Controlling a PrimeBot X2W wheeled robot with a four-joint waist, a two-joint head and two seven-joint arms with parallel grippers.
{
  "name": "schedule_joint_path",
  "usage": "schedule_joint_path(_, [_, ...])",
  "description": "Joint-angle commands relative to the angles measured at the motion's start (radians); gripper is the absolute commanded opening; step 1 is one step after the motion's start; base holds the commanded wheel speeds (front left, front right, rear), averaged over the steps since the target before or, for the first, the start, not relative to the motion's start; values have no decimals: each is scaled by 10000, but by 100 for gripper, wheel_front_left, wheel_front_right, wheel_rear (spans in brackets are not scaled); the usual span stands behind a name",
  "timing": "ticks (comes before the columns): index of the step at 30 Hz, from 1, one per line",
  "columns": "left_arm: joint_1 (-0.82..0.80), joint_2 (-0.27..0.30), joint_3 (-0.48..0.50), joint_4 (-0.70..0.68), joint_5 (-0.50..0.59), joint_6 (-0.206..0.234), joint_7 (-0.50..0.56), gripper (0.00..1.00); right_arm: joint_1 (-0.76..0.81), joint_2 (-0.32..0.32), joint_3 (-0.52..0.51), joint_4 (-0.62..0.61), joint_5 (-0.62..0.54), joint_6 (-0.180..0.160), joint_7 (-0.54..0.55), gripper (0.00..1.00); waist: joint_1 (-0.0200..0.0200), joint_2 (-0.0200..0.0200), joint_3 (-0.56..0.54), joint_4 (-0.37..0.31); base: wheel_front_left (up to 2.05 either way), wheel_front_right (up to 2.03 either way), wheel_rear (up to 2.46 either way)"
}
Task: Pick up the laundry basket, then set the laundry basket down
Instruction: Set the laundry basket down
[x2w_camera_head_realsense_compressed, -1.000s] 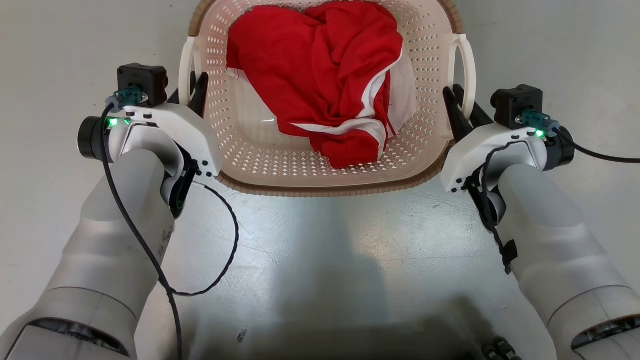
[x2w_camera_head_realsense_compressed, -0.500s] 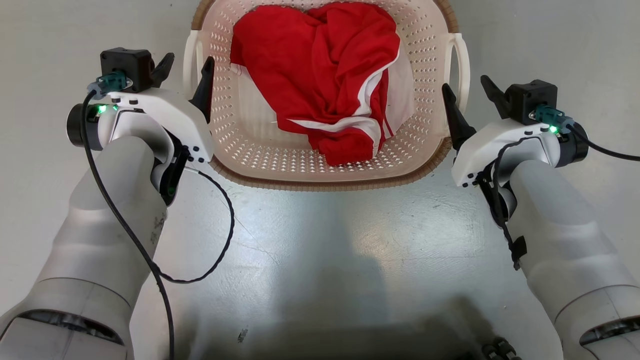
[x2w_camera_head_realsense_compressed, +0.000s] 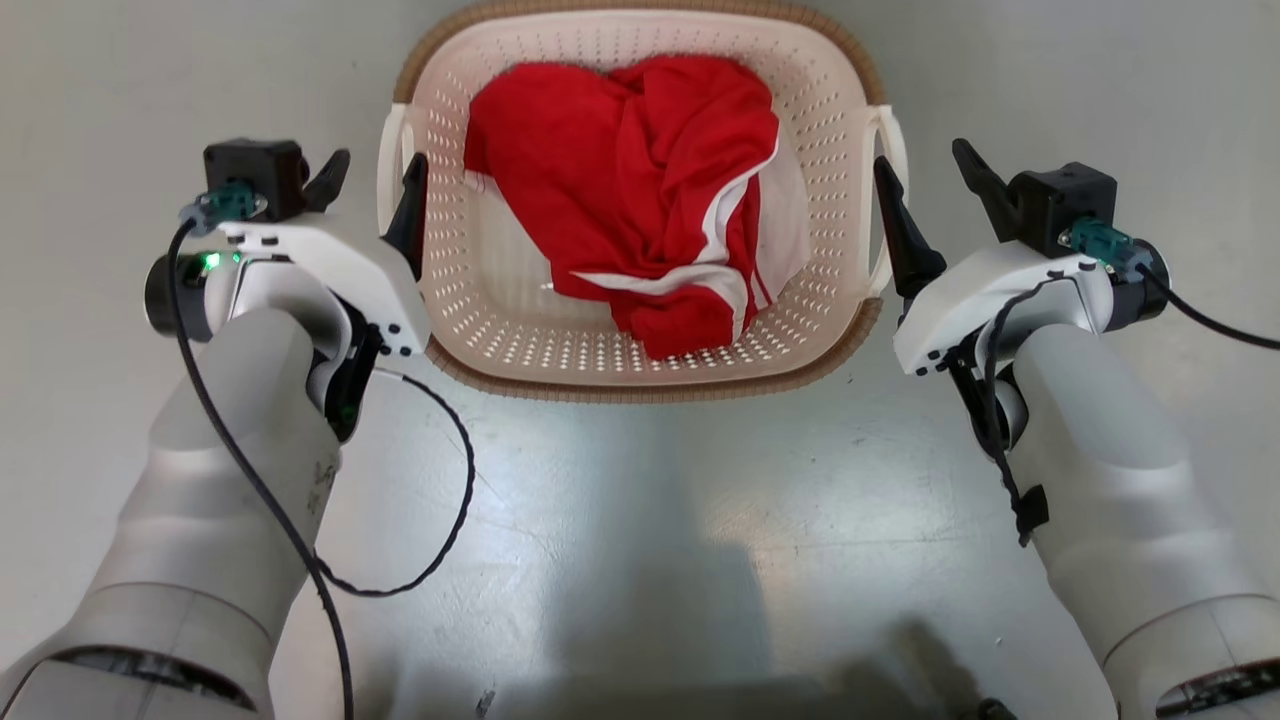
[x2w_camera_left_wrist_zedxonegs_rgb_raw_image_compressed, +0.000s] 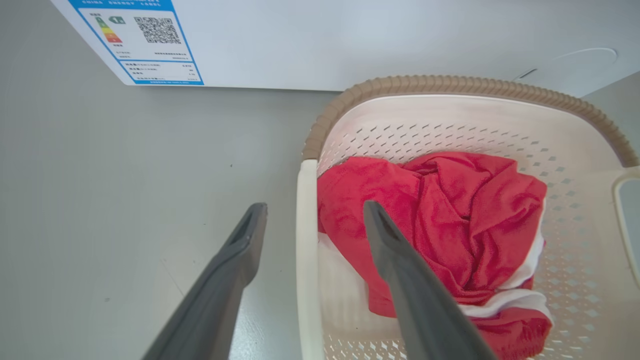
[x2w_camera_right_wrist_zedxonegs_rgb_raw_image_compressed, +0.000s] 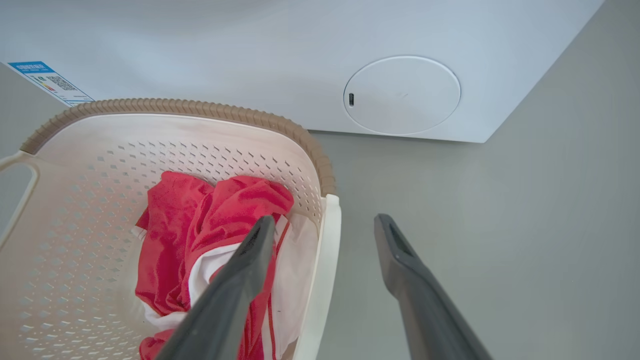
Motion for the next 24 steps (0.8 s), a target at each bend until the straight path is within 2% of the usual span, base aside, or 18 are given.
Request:
schedule_joint_path(1, [402, 433, 286, -207, 2, 11, -64, 100, 621, 176, 81, -413, 31, 48, -53, 100, 0, 0, -304, -55, 0, 0, 0])
schedule_joint_path(12, [1529, 557, 1037, -1154, 172, 74, -65, 100, 1708, 176, -838, -1900, -639, 48, -53, 100, 0, 0, -1700, -118, 0, 0, 0])
schedule_joint_path(24, [3349, 376, 2129, -2417, 627, 88, -65, 100, 3058, 176, -1291, -2557, -974, 48, -53, 100, 0, 0, -3873, -171, 0, 0, 0])
